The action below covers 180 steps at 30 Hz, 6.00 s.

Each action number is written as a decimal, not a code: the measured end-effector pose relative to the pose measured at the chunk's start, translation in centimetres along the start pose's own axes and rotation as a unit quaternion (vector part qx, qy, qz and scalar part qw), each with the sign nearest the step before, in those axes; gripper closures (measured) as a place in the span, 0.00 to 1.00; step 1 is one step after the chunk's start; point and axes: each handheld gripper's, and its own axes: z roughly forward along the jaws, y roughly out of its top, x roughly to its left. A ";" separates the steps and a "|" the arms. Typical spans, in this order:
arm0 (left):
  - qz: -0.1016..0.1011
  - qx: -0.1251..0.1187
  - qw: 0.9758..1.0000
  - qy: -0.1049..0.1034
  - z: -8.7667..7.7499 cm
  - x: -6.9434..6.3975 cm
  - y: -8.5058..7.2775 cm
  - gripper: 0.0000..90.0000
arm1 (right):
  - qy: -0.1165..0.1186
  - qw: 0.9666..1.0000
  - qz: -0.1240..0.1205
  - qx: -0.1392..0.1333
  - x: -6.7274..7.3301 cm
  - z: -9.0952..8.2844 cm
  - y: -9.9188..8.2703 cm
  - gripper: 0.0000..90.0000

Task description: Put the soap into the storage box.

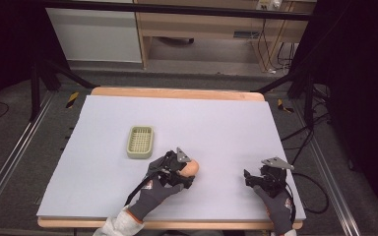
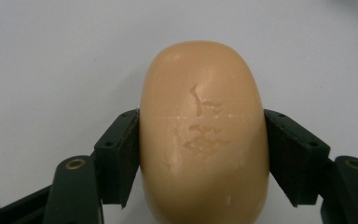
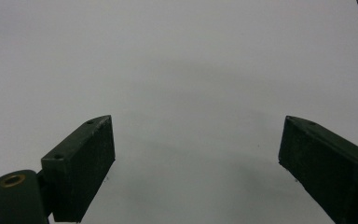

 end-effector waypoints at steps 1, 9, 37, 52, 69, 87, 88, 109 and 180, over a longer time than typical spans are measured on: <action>-0.001 0.001 1.000 0.001 -0.3 0.4 -0.2 0.35 | 0.000 1.000 0.000 -0.001 0.0 0.0 0.0 0.12; -0.014 -0.008 1.000 0.008 -1.5 1.5 -0.8 0.35 | -0.001 1.000 0.000 -0.002 0.0 0.0 0.0 0.12; -0.053 -0.033 0.997 0.035 -5.3 5.5 -1.7 0.35 | -0.001 1.000 0.001 -0.007 0.0 -0.2 0.0 0.12; -0.074 -0.046 0.995 0.055 -7.1 7.4 -1.6 0.35 | -0.001 1.000 0.002 -0.006 0.0 -0.2 0.0 0.11; -0.099 -0.061 0.991 0.072 -7.9 9.6 -1.5 0.35 | -0.001 1.000 -0.002 -0.010 0.0 -0.2 0.0 0.11; -0.123 -0.065 0.987 0.085 -7.5 12.2 -1.1 0.35 | -0.005 1.000 -0.003 -0.008 0.1 -0.1 0.0 0.11; -0.123 -0.064 0.987 0.086 -7.4 12.4 -1.1 0.35 | -0.004 1.000 -0.001 -0.007 0.1 -0.2 0.0 0.11; -0.140 -0.051 0.982 0.113 -4.8 14.9 -1.2 0.35 | -0.004 1.000 -0.002 -0.006 0.2 -0.1 0.0 0.11; -0.161 -0.052 0.979 0.114 -3.5 16.0 -2.6 0.30 | -0.002 1.000 -0.004 -0.007 0.2 0.0 0.0 0.11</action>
